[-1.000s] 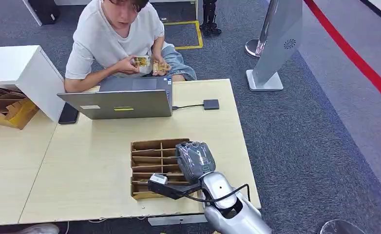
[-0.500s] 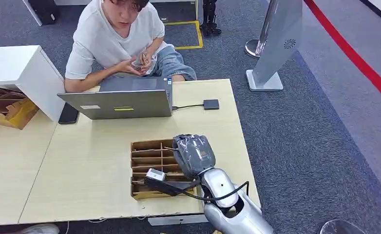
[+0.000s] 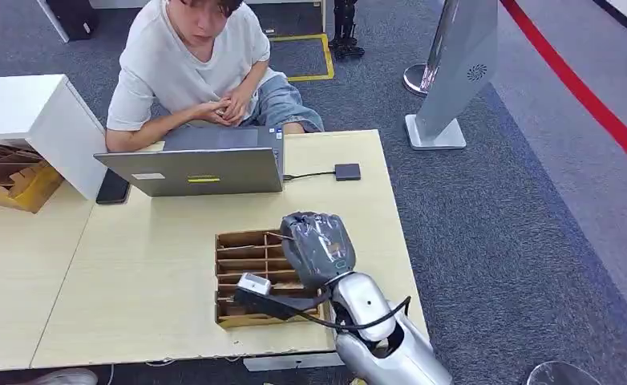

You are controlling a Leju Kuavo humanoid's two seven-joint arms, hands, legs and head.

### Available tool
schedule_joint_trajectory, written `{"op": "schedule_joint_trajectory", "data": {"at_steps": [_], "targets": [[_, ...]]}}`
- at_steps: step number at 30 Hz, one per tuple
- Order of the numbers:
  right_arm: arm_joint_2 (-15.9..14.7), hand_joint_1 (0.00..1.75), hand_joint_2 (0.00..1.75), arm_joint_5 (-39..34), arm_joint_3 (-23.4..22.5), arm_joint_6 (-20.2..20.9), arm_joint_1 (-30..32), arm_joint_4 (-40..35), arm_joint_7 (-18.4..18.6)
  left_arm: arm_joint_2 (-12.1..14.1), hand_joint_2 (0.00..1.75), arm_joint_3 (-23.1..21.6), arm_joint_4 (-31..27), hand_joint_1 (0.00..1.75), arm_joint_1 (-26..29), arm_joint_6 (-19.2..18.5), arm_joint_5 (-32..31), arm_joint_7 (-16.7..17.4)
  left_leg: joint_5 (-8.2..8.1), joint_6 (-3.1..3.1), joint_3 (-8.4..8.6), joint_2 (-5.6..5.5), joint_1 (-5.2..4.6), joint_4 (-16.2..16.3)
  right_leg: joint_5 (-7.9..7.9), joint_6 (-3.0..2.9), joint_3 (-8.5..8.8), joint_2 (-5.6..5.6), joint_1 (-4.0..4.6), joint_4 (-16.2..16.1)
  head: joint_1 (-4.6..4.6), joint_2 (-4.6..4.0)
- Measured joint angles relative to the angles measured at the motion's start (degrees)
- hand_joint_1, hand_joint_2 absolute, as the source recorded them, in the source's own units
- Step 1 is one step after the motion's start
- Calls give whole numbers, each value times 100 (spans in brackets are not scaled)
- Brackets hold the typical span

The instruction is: Pass the card to the sensor for recognition and then transmit it.

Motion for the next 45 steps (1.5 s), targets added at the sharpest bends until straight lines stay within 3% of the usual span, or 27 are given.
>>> {"op": "schedule_joint_trajectory", "data": {"at_steps": [10,20,45], "targets": [[-72,152,175,-68,-17,-94,-46,-984,-144,7,0,0,0,0,0,11,13,0,0,0,0,0,0,0,0,0,0,0,0,0,-2,0],[-20,154,175,-53,70,133,-595,-1087,-168,-13,0,-15,0,0,-37,-57,-136,-114,1,0,0,0,0,0,1,1,0,0,0,0,-2,0],[581,154,175,-164,83,463,-1594,620,321,-83,0,-431,0,0,-197,-247,-398,-374,1,1,-1,-1,0,0,1,1,0,0,0,1,0,0]]}}
